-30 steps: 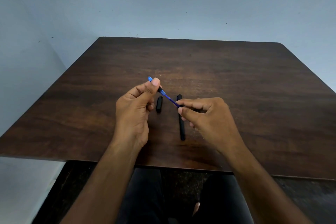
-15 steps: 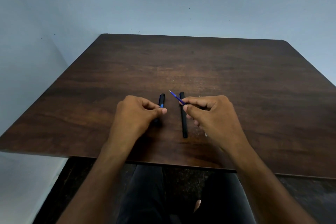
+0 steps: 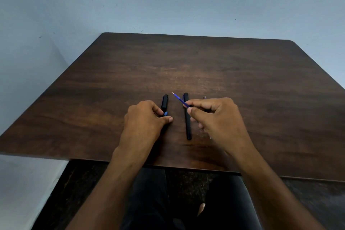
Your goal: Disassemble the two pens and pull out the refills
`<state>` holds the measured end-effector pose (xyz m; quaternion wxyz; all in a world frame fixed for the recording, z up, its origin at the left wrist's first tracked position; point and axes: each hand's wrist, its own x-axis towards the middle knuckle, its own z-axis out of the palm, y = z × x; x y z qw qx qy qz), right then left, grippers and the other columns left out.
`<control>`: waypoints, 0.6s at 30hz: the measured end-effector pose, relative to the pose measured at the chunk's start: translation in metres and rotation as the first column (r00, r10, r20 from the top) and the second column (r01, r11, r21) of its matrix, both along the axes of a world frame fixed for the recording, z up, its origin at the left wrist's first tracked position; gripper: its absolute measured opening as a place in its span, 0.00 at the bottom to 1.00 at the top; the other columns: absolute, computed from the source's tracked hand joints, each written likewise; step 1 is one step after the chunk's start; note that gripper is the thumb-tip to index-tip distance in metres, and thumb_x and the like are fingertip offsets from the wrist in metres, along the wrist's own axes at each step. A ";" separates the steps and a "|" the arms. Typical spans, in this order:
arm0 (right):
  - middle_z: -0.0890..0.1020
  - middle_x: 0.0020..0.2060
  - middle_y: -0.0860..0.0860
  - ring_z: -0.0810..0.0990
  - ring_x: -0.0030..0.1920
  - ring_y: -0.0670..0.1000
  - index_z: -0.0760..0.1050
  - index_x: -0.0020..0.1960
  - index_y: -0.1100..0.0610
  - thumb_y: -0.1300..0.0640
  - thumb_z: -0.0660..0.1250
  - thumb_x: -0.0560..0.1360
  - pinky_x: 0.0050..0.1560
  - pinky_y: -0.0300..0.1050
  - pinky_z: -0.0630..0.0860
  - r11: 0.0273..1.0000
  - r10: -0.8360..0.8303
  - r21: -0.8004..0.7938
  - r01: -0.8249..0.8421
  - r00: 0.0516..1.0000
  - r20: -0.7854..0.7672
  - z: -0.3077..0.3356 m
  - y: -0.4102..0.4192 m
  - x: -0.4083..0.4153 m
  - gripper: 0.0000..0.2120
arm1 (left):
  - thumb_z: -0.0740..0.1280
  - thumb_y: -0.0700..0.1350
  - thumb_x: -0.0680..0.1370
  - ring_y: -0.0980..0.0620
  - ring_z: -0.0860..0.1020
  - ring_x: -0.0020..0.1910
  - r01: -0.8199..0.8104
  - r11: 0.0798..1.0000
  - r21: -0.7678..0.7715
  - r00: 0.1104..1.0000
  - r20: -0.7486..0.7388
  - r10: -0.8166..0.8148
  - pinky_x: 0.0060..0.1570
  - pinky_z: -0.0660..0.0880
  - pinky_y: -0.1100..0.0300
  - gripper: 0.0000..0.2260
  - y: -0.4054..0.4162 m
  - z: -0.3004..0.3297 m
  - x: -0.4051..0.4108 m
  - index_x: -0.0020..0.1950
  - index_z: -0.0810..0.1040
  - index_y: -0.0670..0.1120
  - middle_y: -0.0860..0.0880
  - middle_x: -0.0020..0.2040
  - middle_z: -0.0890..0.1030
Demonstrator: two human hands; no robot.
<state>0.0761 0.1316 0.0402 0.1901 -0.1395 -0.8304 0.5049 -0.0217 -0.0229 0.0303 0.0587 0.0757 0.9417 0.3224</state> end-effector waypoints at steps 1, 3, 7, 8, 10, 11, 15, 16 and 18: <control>0.84 0.30 0.38 0.80 0.29 0.37 0.86 0.53 0.48 0.57 0.72 0.76 0.32 0.29 0.71 1.000 0.000 0.002 0.000 1.000 0.000 0.000 0.000 0.000 0.08 | 0.79 0.57 0.66 0.53 0.81 0.45 0.005 1.000 -0.001 1.000 0.005 -0.005 0.46 0.80 0.54 0.13 0.000 0.001 0.000 0.38 0.77 0.56 0.52 0.42 0.83; 0.84 0.30 0.38 0.79 0.28 0.37 0.86 0.53 0.47 0.57 0.72 0.76 0.32 0.30 0.72 1.000 0.003 -0.005 -0.003 1.000 0.004 0.000 -0.001 0.000 0.08 | 0.80 0.58 0.66 0.54 0.80 0.44 0.012 1.000 0.000 1.000 0.015 -0.012 0.45 0.80 0.55 0.13 0.000 0.002 0.000 0.39 0.78 0.56 0.53 0.42 0.83; 0.85 0.31 0.42 0.77 0.26 0.41 0.86 0.51 0.46 0.56 0.72 0.76 0.30 0.37 0.75 1.000 0.003 -0.018 -0.003 1.000 0.003 -0.001 -0.001 -0.001 0.08 | 0.80 0.58 0.65 0.54 0.80 0.44 0.013 1.000 -0.005 1.000 0.014 -0.013 0.45 0.79 0.56 0.14 -0.001 0.001 -0.001 0.41 0.79 0.55 0.53 0.42 0.82; 0.85 0.31 0.42 0.77 0.26 0.41 0.86 0.51 0.46 0.56 0.72 0.76 0.30 0.36 0.75 1.000 0.005 -0.016 -0.005 1.000 0.001 -0.001 -0.001 -0.001 0.08 | 0.80 0.58 0.65 0.54 0.80 0.44 0.011 1.000 -0.001 1.000 0.014 -0.011 0.44 0.79 0.56 0.14 -0.002 0.001 -0.001 0.42 0.79 0.55 0.53 0.41 0.82; 0.85 0.31 0.41 0.76 0.26 0.40 0.86 0.52 0.47 0.56 0.72 0.76 0.29 0.34 0.74 1.000 0.006 -0.007 -0.006 1.000 0.002 -0.002 0.000 -0.001 0.08 | 0.80 0.58 0.64 0.56 0.80 0.42 0.006 1.000 0.016 1.000 0.015 -0.007 0.39 0.76 0.60 0.15 -0.002 0.001 -0.001 0.41 0.80 0.55 0.54 0.40 0.82; 0.85 0.31 0.41 0.76 0.26 0.40 0.86 0.52 0.47 0.56 0.72 0.76 0.29 0.33 0.73 1.000 0.005 -0.006 -0.005 1.000 0.004 -0.002 0.000 -0.001 0.08 | 0.81 0.59 0.64 0.57 0.79 0.41 0.003 1.000 0.026 1.000 0.017 -0.004 0.36 0.74 0.62 0.15 -0.003 0.002 -0.001 0.41 0.80 0.55 0.55 0.40 0.82; 0.85 0.31 0.41 0.76 0.26 0.43 0.86 0.53 0.48 0.56 0.72 0.76 0.29 0.35 0.72 1.000 -0.001 -0.021 0.001 1.000 0.011 -0.003 0.001 -0.001 0.08 | 0.81 0.59 0.62 0.57 0.80 0.40 -0.021 0.997 0.078 1.000 0.014 0.020 0.36 0.74 0.61 0.16 -0.005 0.001 -0.003 0.41 0.81 0.54 0.55 0.39 0.82; 0.85 0.31 0.41 0.77 0.26 0.42 0.86 0.53 0.49 0.56 0.72 0.76 0.30 0.35 0.73 1.000 0.000 -0.023 0.001 1.000 0.013 -0.003 0.000 -0.001 0.08 | 0.81 0.59 0.62 0.57 0.80 0.40 -0.023 0.996 0.084 1.000 0.014 0.022 0.37 0.76 0.61 0.16 -0.005 0.000 -0.003 0.41 0.81 0.54 0.55 0.39 0.82; 0.85 0.31 0.41 0.77 0.27 0.41 0.86 0.53 0.48 0.56 0.72 0.76 0.31 0.34 0.73 1.000 0.003 -0.029 -0.002 1.000 0.011 -0.003 0.000 -0.002 0.08 | 0.81 0.59 0.62 0.57 0.81 0.41 -0.014 0.996 0.092 1.000 0.014 0.013 0.40 0.78 0.59 0.16 -0.006 -0.001 -0.003 0.41 0.80 0.55 0.55 0.39 0.82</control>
